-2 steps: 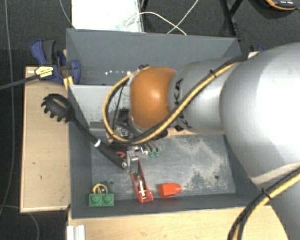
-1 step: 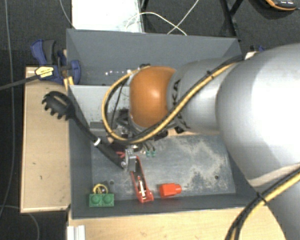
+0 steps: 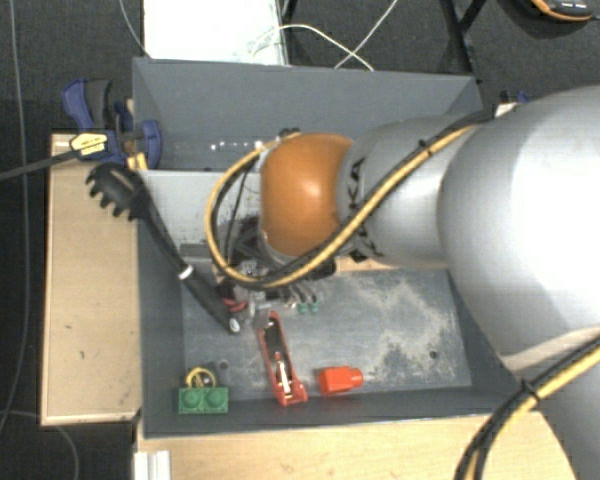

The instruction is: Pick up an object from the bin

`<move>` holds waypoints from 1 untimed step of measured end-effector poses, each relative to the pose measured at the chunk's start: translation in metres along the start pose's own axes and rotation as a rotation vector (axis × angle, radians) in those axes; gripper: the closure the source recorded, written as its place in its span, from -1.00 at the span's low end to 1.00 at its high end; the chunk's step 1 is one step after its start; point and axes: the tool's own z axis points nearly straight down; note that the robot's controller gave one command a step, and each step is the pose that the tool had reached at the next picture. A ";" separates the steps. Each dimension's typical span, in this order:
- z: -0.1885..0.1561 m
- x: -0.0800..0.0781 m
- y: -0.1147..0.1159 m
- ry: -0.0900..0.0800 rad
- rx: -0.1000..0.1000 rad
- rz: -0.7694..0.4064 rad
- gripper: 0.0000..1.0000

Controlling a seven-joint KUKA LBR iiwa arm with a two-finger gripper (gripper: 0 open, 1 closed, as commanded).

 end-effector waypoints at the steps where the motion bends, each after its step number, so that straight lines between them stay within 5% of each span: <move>1: 0.000 0.000 0.000 0.000 0.000 0.001 1.00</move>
Offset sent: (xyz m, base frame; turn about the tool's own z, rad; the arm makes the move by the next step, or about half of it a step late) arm 0.0001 -0.0002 0.0461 0.0009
